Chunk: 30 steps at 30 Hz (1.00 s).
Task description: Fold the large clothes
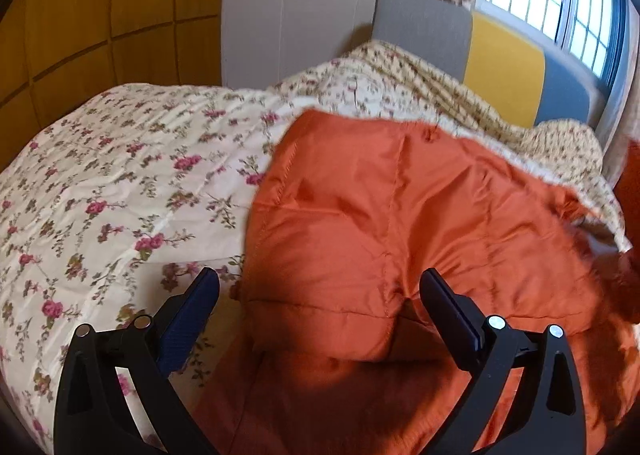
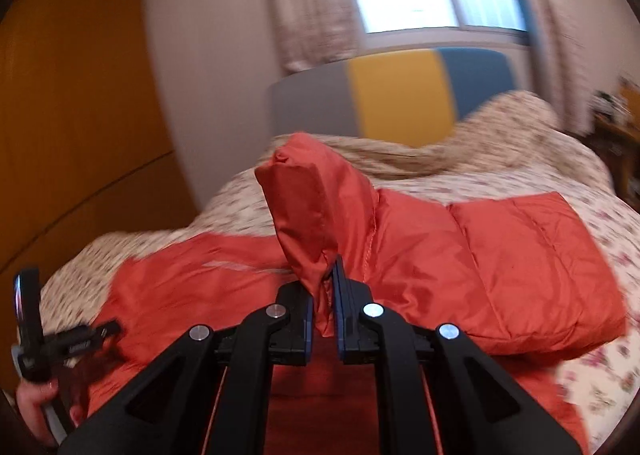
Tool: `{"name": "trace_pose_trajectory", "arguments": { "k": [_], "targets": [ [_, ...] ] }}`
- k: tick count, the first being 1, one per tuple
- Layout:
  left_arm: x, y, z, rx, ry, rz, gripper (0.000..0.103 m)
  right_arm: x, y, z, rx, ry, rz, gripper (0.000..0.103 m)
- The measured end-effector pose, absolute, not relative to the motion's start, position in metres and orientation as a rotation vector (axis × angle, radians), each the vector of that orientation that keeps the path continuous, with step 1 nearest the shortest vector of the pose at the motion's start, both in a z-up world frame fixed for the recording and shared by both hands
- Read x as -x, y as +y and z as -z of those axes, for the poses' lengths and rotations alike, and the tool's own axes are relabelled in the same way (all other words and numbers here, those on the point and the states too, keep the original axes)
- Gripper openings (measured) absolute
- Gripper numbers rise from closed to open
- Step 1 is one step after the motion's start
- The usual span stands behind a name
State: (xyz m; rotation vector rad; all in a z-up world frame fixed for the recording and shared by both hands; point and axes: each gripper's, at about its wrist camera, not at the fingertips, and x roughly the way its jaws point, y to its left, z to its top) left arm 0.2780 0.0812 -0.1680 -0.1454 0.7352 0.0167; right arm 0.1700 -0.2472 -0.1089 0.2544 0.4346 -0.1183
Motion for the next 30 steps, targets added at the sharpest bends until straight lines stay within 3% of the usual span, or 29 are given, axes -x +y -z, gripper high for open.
{"name": "trace_pose_trajectory", "arguments": {
  "k": [11,14,16,17,26,27,29,30],
  "targets": [
    [-0.248,0.062,0.138,0.222,0.651,0.121,0.100,-0.211,-0.166,0.151,-0.054,0.605,-0.161,0.008],
    [-0.249,0.046,0.133,0.195,0.647,0.165,0.100,-0.223,-0.158,0.166,-0.042,0.699,-0.220,0.016],
    [-0.252,0.038,0.131,0.197,0.646,0.188,0.100,-0.224,-0.153,0.171,-0.044,0.734,-0.263,0.041],
    [-0.254,0.034,0.130,0.203,0.651,0.206,0.100,-0.221,-0.153,0.171,-0.048,0.732,-0.282,0.045],
    [-0.291,-0.016,0.133,0.193,0.752,0.307,0.100,-0.152,-0.213,0.131,-0.190,0.576,-0.123,0.051],
    [-0.295,-0.022,0.137,0.178,0.772,0.307,0.096,-0.145,-0.224,0.129,-0.210,0.572,-0.083,0.051],
    [-0.303,-0.035,0.148,0.148,0.807,0.318,0.072,-0.132,-0.257,0.122,-0.258,0.549,0.060,0.051],
    [-0.306,-0.038,0.154,0.137,0.827,0.320,0.053,-0.129,-0.272,0.120,-0.273,0.546,0.131,0.051]
  ]
}}
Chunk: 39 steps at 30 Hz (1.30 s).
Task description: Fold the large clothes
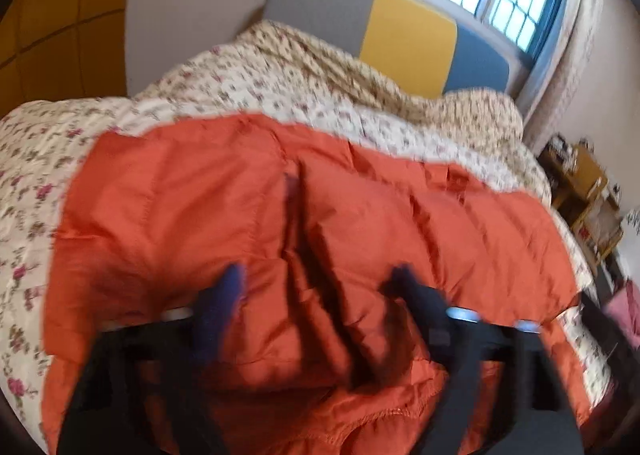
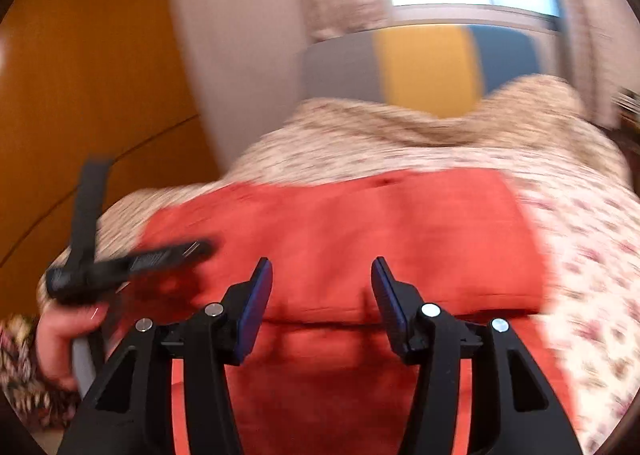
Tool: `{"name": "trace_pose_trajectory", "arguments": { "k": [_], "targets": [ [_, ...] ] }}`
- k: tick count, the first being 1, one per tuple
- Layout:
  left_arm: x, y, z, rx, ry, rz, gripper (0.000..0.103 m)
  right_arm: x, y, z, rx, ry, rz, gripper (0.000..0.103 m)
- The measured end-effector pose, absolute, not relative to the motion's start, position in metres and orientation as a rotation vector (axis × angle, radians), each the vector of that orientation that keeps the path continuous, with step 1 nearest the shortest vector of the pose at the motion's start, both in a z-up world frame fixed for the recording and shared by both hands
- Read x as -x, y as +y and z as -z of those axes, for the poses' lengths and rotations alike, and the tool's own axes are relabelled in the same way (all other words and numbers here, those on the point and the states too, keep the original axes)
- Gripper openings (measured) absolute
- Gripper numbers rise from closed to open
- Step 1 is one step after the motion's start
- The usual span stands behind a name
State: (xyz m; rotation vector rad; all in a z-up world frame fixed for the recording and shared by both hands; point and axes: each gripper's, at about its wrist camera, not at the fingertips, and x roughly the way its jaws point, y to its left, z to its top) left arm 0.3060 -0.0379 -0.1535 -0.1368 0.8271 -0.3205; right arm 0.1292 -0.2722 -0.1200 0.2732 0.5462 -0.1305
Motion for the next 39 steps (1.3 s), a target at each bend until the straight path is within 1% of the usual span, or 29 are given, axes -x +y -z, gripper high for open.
{"name": "trace_pose_trajectory", "arguments": {
  "k": [1,2,3,4,5,6,9,14,15,18,19,21,26,27,29,30,31,32,33,35,39],
  "targets": [
    [-0.308,-0.040,0.159,0.145,0.843,0.337,0.036,-0.128,-0.287,0.119,-0.284,0.550,0.193,0.049],
    [-0.308,-0.041,0.160,0.145,0.848,0.350,0.033,-0.129,-0.304,0.118,-0.300,0.554,0.251,0.046],
    [-0.308,-0.041,0.159,0.135,0.842,0.346,0.027,-0.129,-0.317,0.118,-0.317,0.555,0.282,0.039],
    [-0.306,-0.041,0.156,0.123,0.822,0.342,0.018,-0.132,-0.332,0.117,-0.340,0.559,0.311,0.036],
    [-0.303,-0.040,0.152,0.116,0.803,0.340,0.017,-0.137,-0.346,0.119,-0.359,0.571,0.332,0.034],
    [-0.303,-0.039,0.150,0.106,0.793,0.330,0.016,-0.142,-0.357,0.121,-0.373,0.583,0.342,0.030],
    [-0.304,-0.035,0.149,0.095,0.791,0.319,0.016,-0.159,-0.378,0.130,-0.392,0.615,0.325,0.029],
    [-0.306,-0.036,0.158,0.053,0.792,0.302,0.016,-0.192,-0.390,0.153,-0.375,0.710,0.320,0.029],
    [-0.307,-0.037,0.161,0.055,0.799,0.302,0.017,-0.197,-0.391,0.161,-0.372,0.728,0.330,0.027],
    [-0.311,-0.036,0.172,0.068,0.819,0.309,0.017,-0.204,-0.398,0.185,-0.412,0.775,0.340,0.027],
    [-0.311,-0.037,0.175,0.064,0.821,0.313,0.019,-0.204,-0.400,0.192,-0.414,0.781,0.341,0.027],
    [-0.310,-0.039,0.179,0.049,0.820,0.311,0.019,-0.204,-0.398,0.202,-0.399,0.783,0.347,0.027],
    [-0.308,-0.041,0.181,0.038,0.819,0.309,0.019,-0.204,-0.398,0.206,-0.380,0.785,0.358,0.027],
    [-0.307,-0.039,0.179,0.042,0.817,0.310,0.019,-0.203,-0.398,0.205,-0.380,0.782,0.359,0.028],
    [-0.303,-0.037,0.174,0.039,0.821,0.286,0.031,-0.200,-0.396,0.199,-0.379,0.775,0.351,0.031],
    [-0.301,-0.034,0.170,0.042,0.819,0.270,0.043,-0.196,-0.395,0.191,-0.381,0.766,0.336,0.038],
    [-0.294,-0.027,0.161,0.064,0.794,0.246,0.062,-0.189,-0.394,0.183,-0.380,0.735,0.323,0.041],
    [-0.289,-0.021,0.153,0.092,0.759,0.231,0.070,-0.183,-0.393,0.173,-0.367,0.700,0.324,0.041],
    [-0.282,-0.014,0.143,0.134,0.700,0.219,0.073,-0.180,-0.393,0.165,-0.352,0.679,0.331,0.041],
    [-0.280,-0.015,0.131,0.152,0.656,0.214,0.073,-0.180,-0.397,0.153,-0.353,0.654,0.344,0.041],
    [-0.301,-0.045,0.124,0.084,0.674,0.262,0.073,-0.204,-0.407,0.148,-0.374,0.687,0.356,0.039]
  ]
}}
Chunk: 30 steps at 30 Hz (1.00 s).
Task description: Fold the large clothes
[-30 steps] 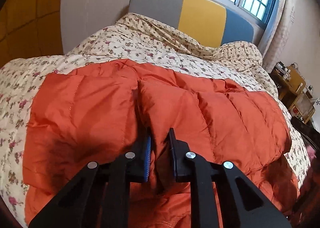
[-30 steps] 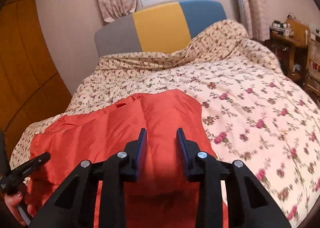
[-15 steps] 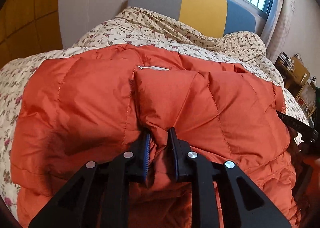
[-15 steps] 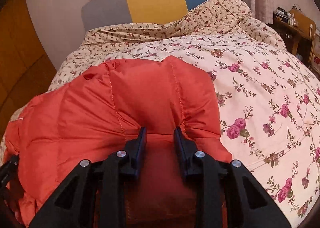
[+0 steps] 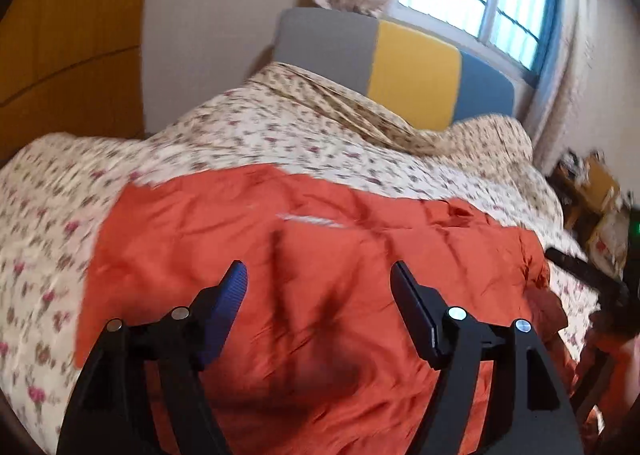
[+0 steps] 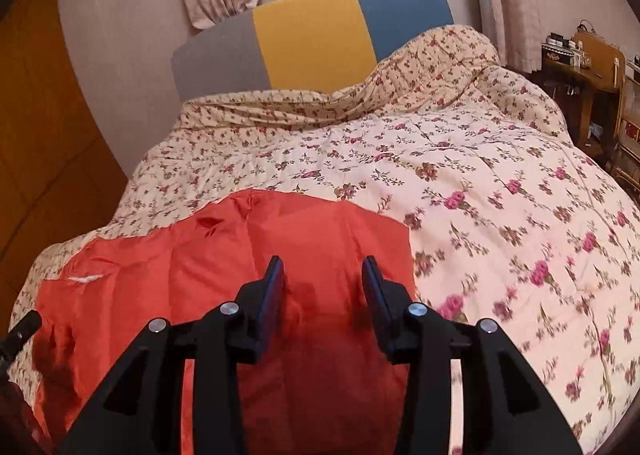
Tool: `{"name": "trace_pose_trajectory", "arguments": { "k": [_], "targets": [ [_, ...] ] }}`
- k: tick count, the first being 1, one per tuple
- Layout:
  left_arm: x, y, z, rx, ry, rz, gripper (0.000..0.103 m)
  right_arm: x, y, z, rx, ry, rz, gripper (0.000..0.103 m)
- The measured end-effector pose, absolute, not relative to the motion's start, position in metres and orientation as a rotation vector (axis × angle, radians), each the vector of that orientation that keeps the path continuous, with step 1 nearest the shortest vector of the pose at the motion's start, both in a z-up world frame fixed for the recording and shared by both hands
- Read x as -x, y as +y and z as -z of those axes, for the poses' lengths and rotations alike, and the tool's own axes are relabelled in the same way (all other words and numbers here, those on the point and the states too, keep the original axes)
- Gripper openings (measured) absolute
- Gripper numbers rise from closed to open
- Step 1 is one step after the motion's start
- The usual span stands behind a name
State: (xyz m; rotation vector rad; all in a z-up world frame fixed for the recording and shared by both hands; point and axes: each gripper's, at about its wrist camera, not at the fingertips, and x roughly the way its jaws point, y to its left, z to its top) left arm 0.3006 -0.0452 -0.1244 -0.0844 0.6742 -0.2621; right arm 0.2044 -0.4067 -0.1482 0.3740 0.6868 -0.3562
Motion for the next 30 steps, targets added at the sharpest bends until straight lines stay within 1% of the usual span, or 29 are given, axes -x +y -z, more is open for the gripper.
{"name": "trace_pose_trajectory", "arguments": {
  "k": [3,4,7,11,16,19,20,22,24,27,30],
  "targets": [
    [-0.325,-0.081,0.136,-0.080,0.700,0.284,0.073,-0.224,-0.411,0.160,-0.355,0.733,0.354,0.039],
    [-0.336,-0.088,0.148,-0.121,0.732,0.283,0.073,-0.228,-0.415,0.167,-0.375,0.748,0.351,0.039],
    [-0.349,-0.085,0.171,-0.129,0.764,0.288,0.073,-0.230,-0.430,0.194,-0.483,0.772,0.336,0.039],
    [-0.347,-0.080,0.186,-0.104,0.747,0.312,0.073,-0.231,-0.431,0.208,-0.483,0.755,0.326,0.039],
    [-0.346,-0.084,0.190,-0.117,0.755,0.316,0.073,-0.229,-0.433,0.208,-0.494,0.754,0.320,0.039],
    [-0.341,-0.086,0.183,-0.133,0.752,0.311,0.074,-0.216,-0.423,0.189,-0.475,0.749,0.336,0.041],
    [-0.337,-0.085,0.179,-0.142,0.748,0.307,0.075,-0.205,-0.415,0.179,-0.475,0.725,0.312,0.041],
    [-0.326,-0.081,0.171,-0.138,0.746,0.299,0.080,-0.186,-0.399,0.164,-0.433,0.715,0.282,0.041],
    [-0.310,-0.073,0.163,-0.115,0.732,0.310,0.081,-0.165,-0.381,0.156,-0.369,0.713,0.282,0.041],
    [-0.296,-0.063,0.161,-0.081,0.721,0.299,0.081,-0.148,-0.365,0.165,-0.311,0.755,0.317,0.043],
    [-0.299,-0.063,0.170,-0.090,0.777,0.277,0.081,-0.148,-0.370,0.180,-0.360,0.795,0.350,0.043]
  ]
}}
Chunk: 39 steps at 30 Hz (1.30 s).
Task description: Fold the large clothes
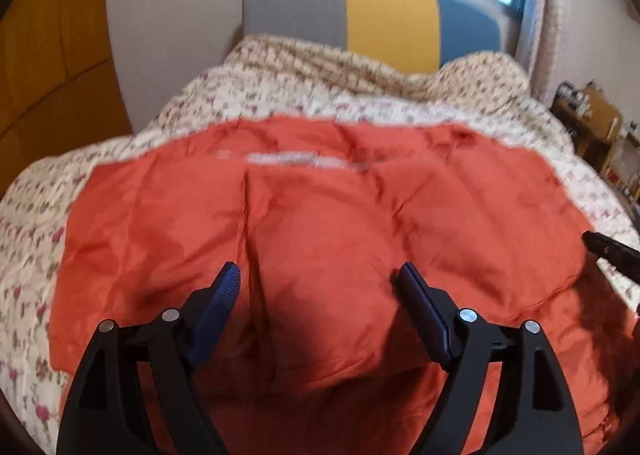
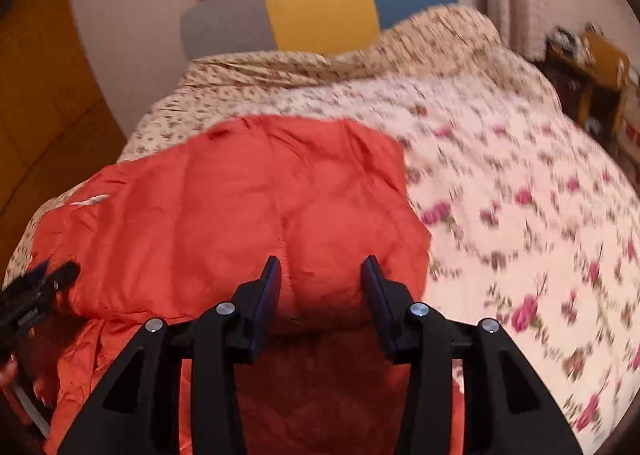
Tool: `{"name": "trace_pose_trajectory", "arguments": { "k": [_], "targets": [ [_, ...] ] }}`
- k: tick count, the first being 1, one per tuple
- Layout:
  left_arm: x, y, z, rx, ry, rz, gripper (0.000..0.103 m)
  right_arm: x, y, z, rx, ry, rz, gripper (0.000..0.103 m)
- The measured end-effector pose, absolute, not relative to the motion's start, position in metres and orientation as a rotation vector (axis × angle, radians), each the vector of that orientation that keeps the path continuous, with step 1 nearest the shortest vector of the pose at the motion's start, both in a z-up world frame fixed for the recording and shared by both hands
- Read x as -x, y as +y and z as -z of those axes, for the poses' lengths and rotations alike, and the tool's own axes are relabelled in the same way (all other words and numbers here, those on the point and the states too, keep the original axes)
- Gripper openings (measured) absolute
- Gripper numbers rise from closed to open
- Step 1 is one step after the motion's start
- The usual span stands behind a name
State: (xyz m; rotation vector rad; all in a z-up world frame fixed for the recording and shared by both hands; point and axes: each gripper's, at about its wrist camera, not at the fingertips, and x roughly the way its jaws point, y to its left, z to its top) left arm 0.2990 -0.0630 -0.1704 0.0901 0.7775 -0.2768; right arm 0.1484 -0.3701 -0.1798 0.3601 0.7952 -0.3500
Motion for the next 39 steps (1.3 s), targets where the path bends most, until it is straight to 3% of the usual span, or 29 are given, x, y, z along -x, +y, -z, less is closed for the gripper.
{"name": "trace_pose_trajectory", "arguments": {
  "k": [5,7,10,19,39],
  "targets": [
    [-0.301,-0.057,0.170,-0.059,0.818,0.274,0.082,-0.144,-0.374,0.176,-0.418,0.812,0.327,0.046],
    [-0.291,-0.050,0.165,-0.022,0.813,0.286,0.083,-0.125,-0.370,0.163,-0.466,0.777,0.284,0.057],
    [-0.267,-0.037,0.159,0.024,0.802,0.274,0.093,-0.093,-0.358,0.148,-0.478,0.761,0.263,0.058],
    [-0.202,0.000,0.164,0.102,0.821,0.254,0.097,-0.001,-0.335,0.146,-0.462,0.800,0.330,0.069],
    [-0.132,0.065,0.179,-0.011,0.781,0.170,0.097,0.111,-0.344,0.160,-0.516,0.824,0.442,0.072]
  ]
}}
